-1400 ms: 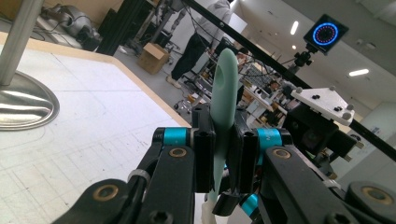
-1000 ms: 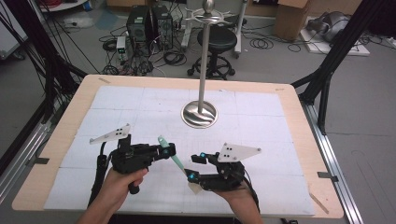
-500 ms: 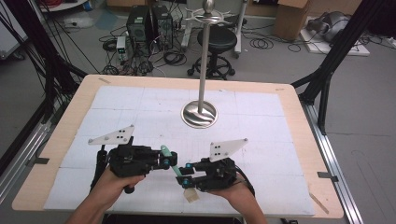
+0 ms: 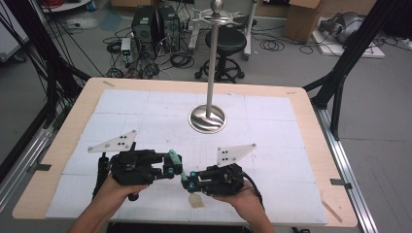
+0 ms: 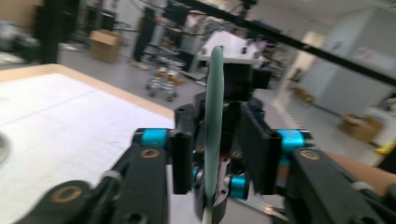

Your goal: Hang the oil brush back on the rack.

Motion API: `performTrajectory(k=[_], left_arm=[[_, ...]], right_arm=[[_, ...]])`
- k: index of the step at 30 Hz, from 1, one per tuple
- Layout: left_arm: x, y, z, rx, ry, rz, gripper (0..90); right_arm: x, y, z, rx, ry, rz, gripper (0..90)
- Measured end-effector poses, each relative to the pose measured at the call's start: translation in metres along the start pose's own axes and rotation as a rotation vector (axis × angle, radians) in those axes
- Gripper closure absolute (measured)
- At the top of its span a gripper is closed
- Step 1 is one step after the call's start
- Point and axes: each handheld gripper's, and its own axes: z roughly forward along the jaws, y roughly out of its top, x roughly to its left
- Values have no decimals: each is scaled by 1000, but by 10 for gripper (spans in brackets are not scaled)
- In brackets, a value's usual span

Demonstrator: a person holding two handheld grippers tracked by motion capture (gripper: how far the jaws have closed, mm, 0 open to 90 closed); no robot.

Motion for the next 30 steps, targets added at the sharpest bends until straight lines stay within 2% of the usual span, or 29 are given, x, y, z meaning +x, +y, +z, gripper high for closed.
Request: performTrajectory(k=[2, 7, 13, 17, 22, 26, 30], left_arm=[[2, -2, -7, -27, 46, -2, 491], [11, -9, -34, -94, 129, 7, 399], [22, -30, -61, -81, 254, -5, 268], [26, -45, -72, -27, 351, 20, 181], [31, -60, -84, -17, 396, 35, 185], [33, -68, -90, -17, 411, 52, 187], [35, -71, -91, 10, 425, 79, 187]], right_arm=[[-2, 0, -2, -5, -33, 11, 841], [-11, 1, -10, -34, -123, 34, 841], [-23, 11, -21, -108, -192, 39, 841], [-31, 23, -25, -131, -171, 33, 840], [-42, 38, -29, -131, -181, 22, 840], [-50, 51, -35, -140, -200, 13, 840], [-60, 65, -41, -138, -224, 9, 840]])
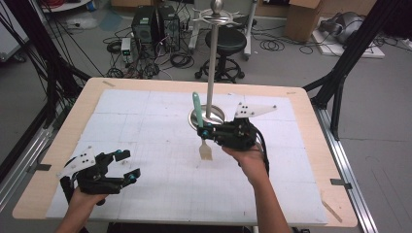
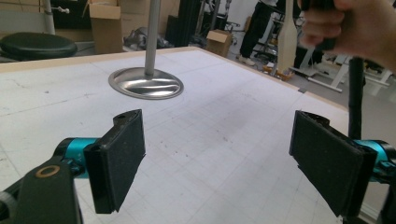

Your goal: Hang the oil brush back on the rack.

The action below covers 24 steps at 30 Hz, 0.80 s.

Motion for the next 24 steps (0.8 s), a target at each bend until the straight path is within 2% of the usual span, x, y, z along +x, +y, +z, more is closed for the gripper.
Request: performTrajectory(k=[6, 9, 14, 24], left_arm=[[1, -3, -2, -1, 3, 4, 189], [1, -4, -5, -14, 8, -7, 190], [3, -5, -7, -15, 17, -6, 191], [5, -5, -9, -26, 20, -15, 195]], right_arm=[[-12, 26, -1, -14, -22, -21, 840], [-17, 39, -3, -22, -28, -29, 840], [-26, 57, -5, -58, -38, -41, 840], [-47, 81, -10, -108, -58, -22, 839]])
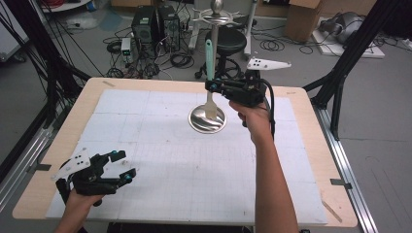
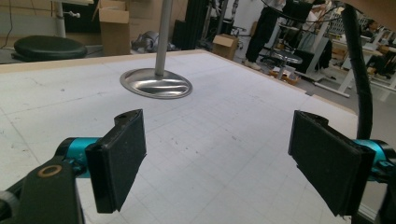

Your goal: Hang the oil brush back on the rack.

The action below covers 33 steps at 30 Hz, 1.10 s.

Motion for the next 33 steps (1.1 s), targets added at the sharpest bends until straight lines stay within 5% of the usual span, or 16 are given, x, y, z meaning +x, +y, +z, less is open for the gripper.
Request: performTrajectory(k=[17, 33], left_arm=[[-1, 0, 0, -5, -4, -11, 198], [0, 1, -1, -5, -7, -16, 199]], right_arm=[[-25, 18, 5, -33, -1, 25, 839], [-37, 14, 3, -37, -2, 60, 838]])
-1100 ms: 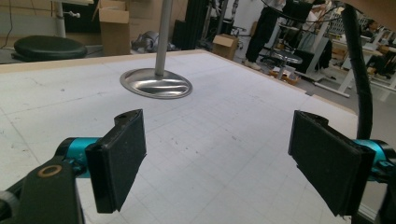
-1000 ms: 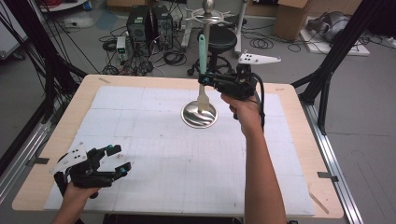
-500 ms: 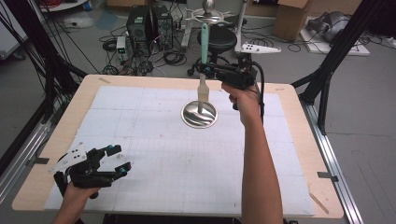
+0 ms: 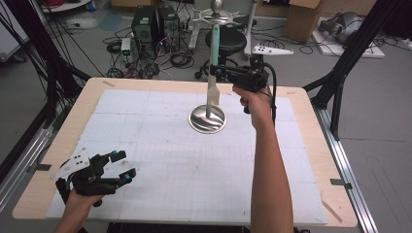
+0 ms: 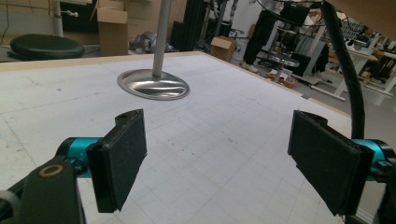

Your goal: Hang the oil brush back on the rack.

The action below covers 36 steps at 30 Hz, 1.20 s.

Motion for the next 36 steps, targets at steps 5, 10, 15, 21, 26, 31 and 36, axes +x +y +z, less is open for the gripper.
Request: performTrajectory(k=[5, 10, 15, 21, 26, 31, 36], left_arm=[[0, 0, 0, -2, -3, -3, 199], [0, 0, 0, -2, 0, -6, 200], [0, 0, 0, 0, -1, -3, 200], [0, -1, 0, 1, 3, -4, 200], [2, -2, 0, 0, 4, -13, 197], [3, -3, 1, 2, 19, -14, 195], [3, -3, 0, -6, 29, -18, 194]], right_arm=[[-4, -2, 2, -2, 1, 12, 838], [-7, -3, 3, 2, -13, 16, 838], [-6, -3, 4, 8, -20, 15, 826], [2, -7, 2, 57, -155, 15, 363], [8, -20, -17, 43, -257, 12, 244], [22, -45, -39, 102, -379, -44, 175], [40, -83, -64, 147, -458, -111, 170]])
